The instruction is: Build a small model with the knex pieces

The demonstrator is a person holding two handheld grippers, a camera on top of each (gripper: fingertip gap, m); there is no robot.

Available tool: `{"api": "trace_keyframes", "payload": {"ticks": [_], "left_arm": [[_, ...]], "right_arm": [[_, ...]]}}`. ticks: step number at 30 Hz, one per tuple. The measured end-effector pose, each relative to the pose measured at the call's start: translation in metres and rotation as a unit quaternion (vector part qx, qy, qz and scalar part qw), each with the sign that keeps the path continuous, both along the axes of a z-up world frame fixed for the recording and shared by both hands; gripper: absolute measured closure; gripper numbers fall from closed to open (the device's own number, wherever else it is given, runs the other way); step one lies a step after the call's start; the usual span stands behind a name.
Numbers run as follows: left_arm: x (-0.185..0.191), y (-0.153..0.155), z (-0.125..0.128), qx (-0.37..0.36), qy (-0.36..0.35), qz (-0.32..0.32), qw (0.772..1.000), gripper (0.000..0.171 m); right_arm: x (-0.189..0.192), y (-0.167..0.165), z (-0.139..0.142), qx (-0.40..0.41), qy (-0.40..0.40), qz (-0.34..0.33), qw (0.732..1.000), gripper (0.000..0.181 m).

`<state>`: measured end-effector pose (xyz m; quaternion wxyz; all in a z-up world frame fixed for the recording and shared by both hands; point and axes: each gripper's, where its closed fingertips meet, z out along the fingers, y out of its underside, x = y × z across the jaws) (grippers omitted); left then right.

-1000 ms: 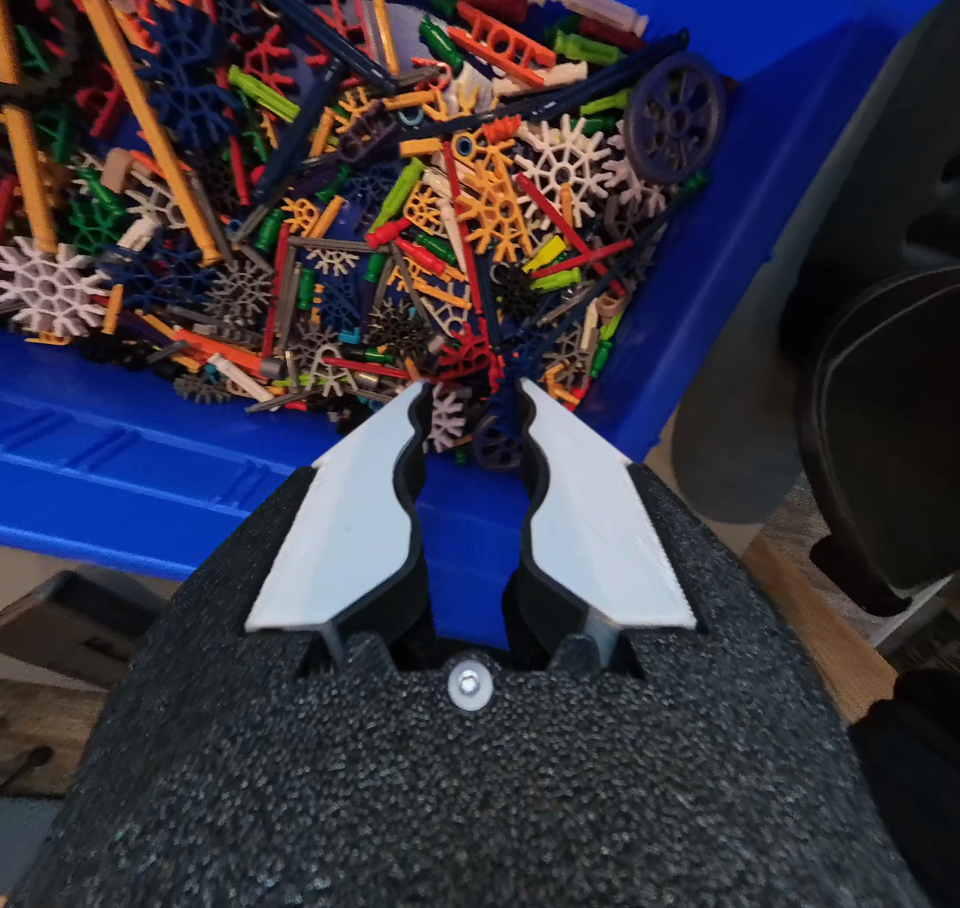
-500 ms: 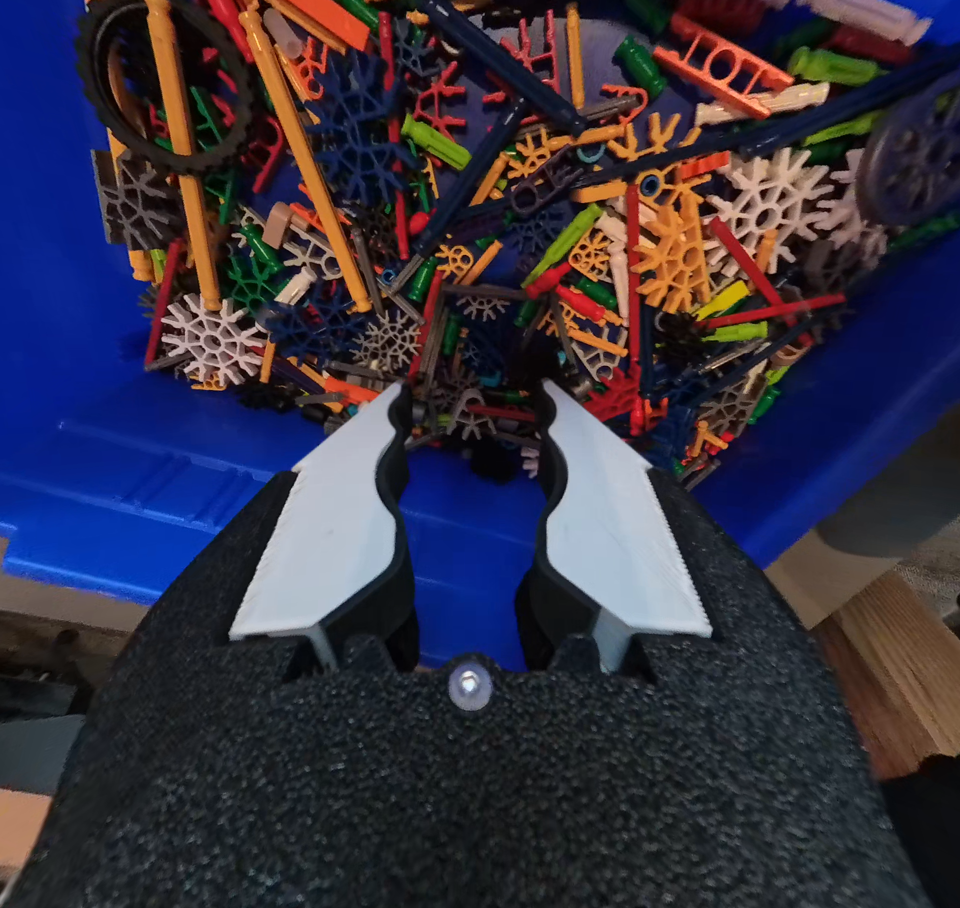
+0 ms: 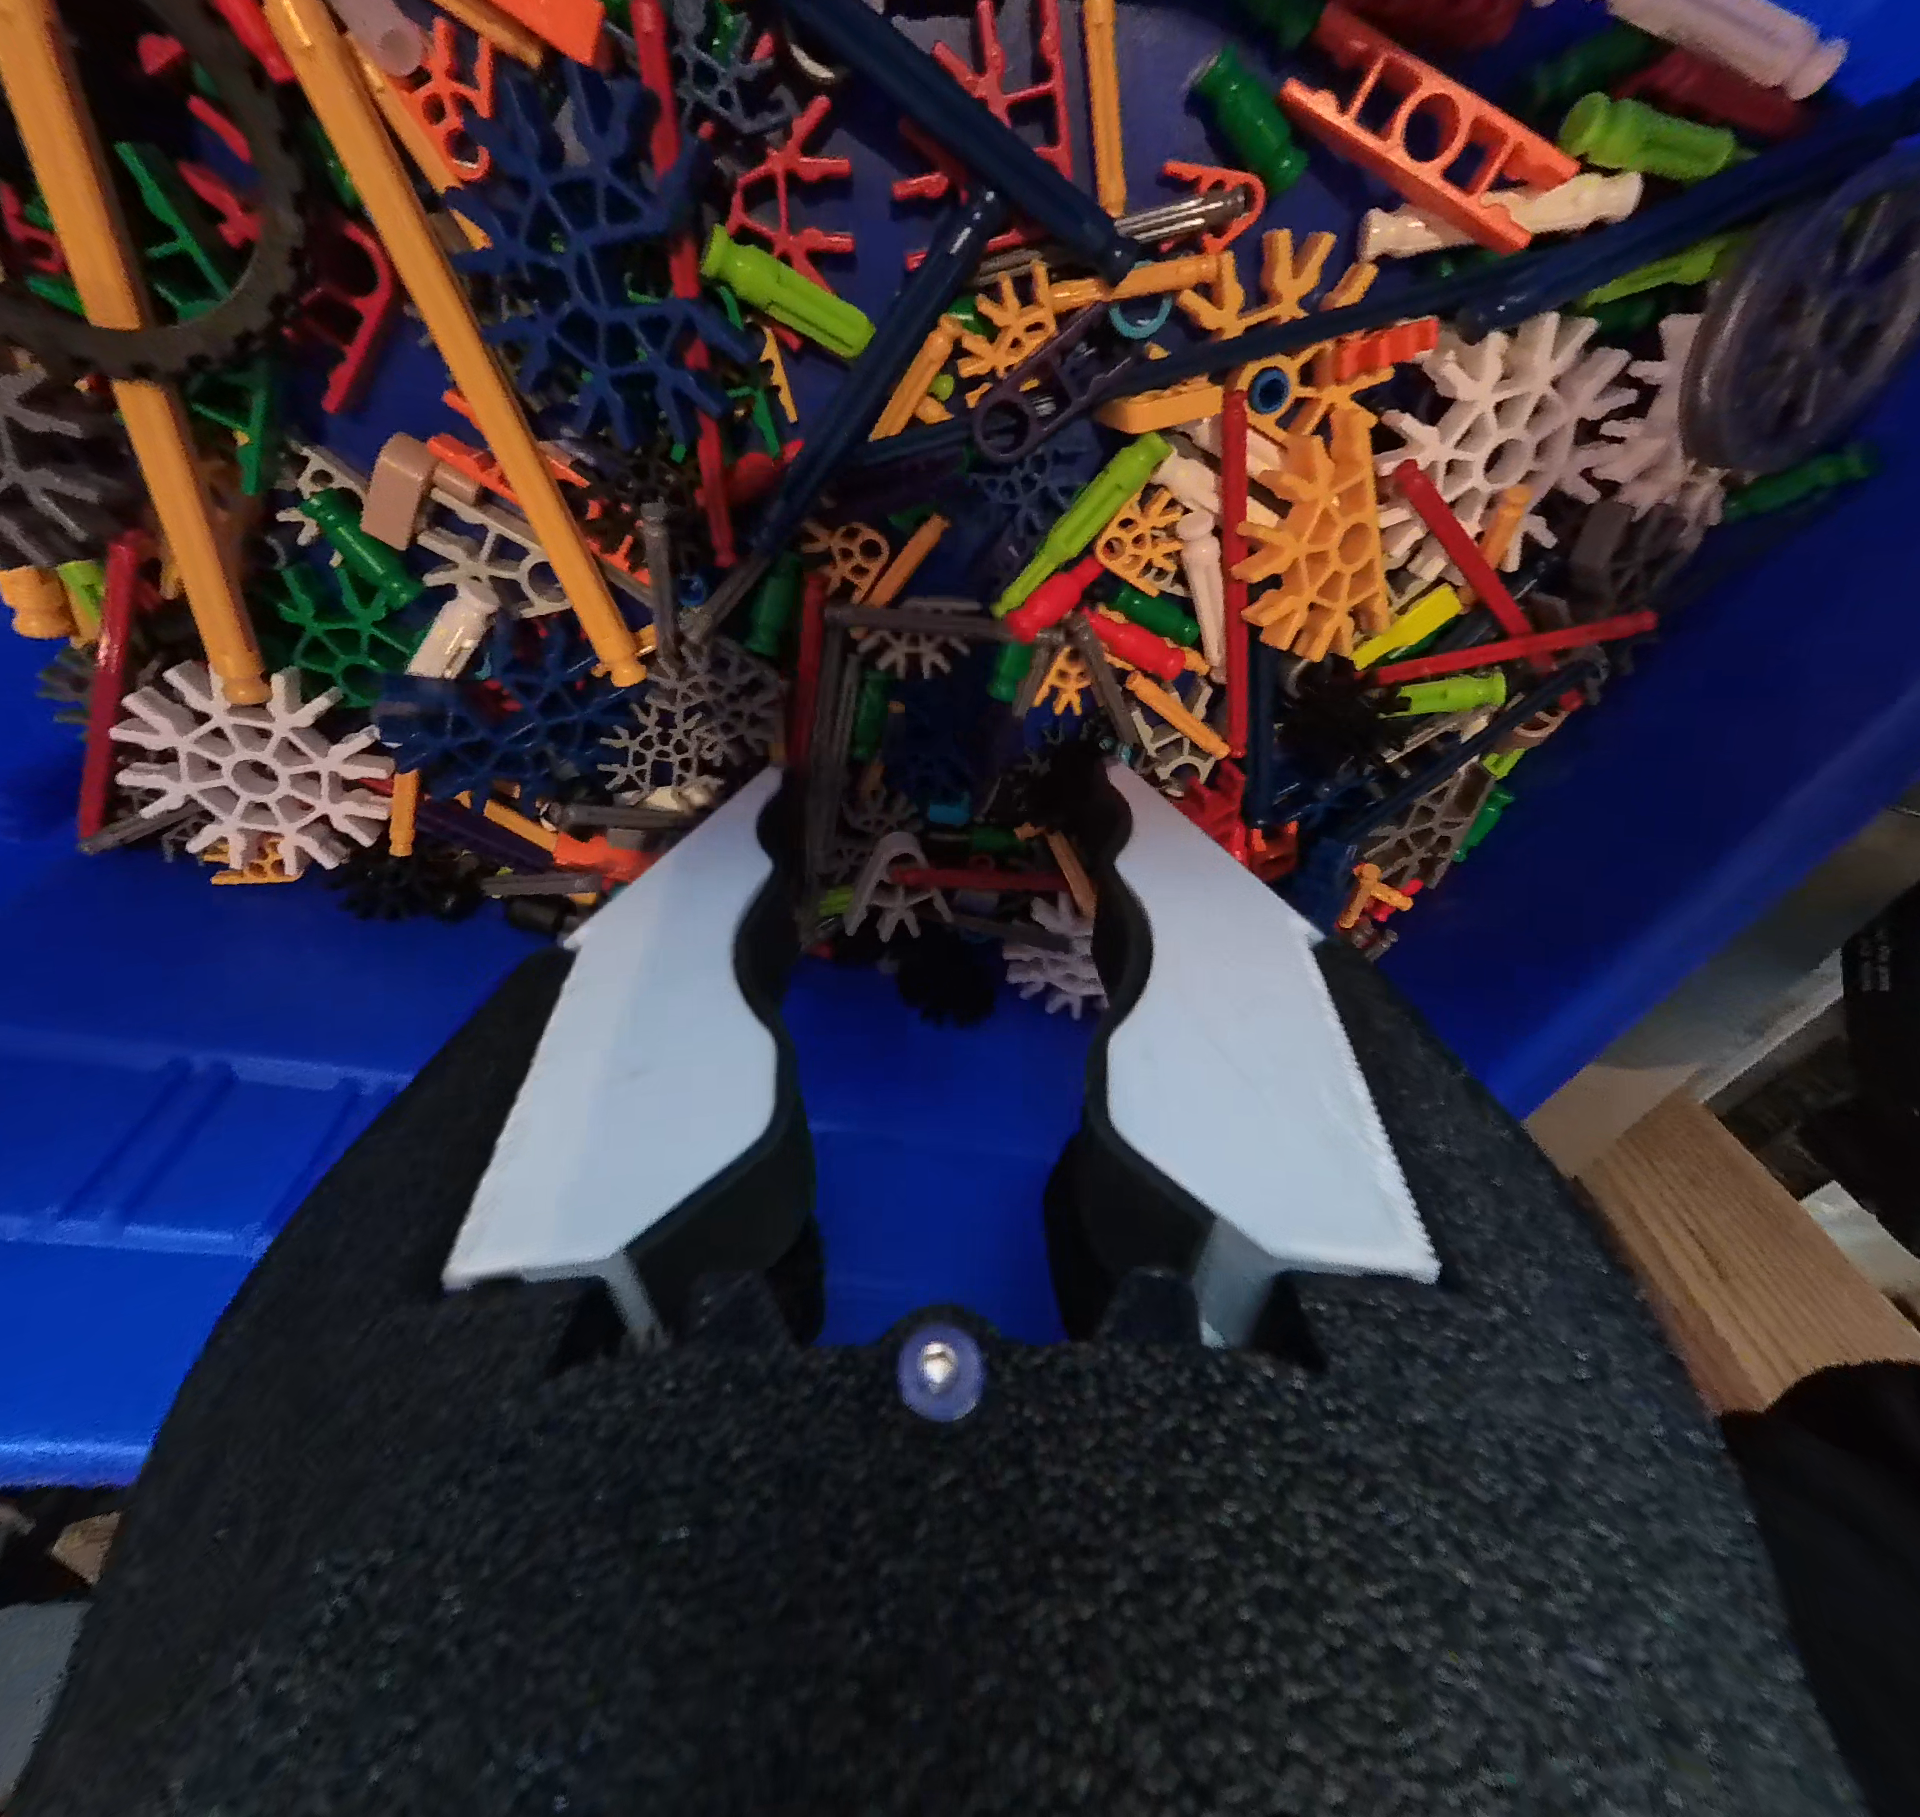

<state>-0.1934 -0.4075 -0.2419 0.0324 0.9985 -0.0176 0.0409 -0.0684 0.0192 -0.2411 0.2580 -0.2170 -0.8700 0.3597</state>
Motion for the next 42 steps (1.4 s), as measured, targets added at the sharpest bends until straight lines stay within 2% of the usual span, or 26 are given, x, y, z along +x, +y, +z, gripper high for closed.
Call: {"api": "trace_keyframes", "payload": {"ticks": [21, 31, 42], "left_arm": [[0.058, -0.012, 0.012, 0.008, -0.077, -0.038, 0.996, 0.138], [0.034, -0.012, 0.027, 0.039, -0.017, -0.006, 0.999, 0.133], [0.013, 0.003, 0.028, 0.061, 0.025, 0.002, 0.998, 0.127]], "right_arm": [[0.001, 0.000, 0.000, 0.001, 0.001, 0.002, 1.000, 0.167], [0.001, 0.000, 0.000, 0.002, 0.002, 0.002, 1.000, 0.167], [0.002, 0.000, 0.000, 0.003, 0.002, 0.004, 1.000, 0.168]]}}
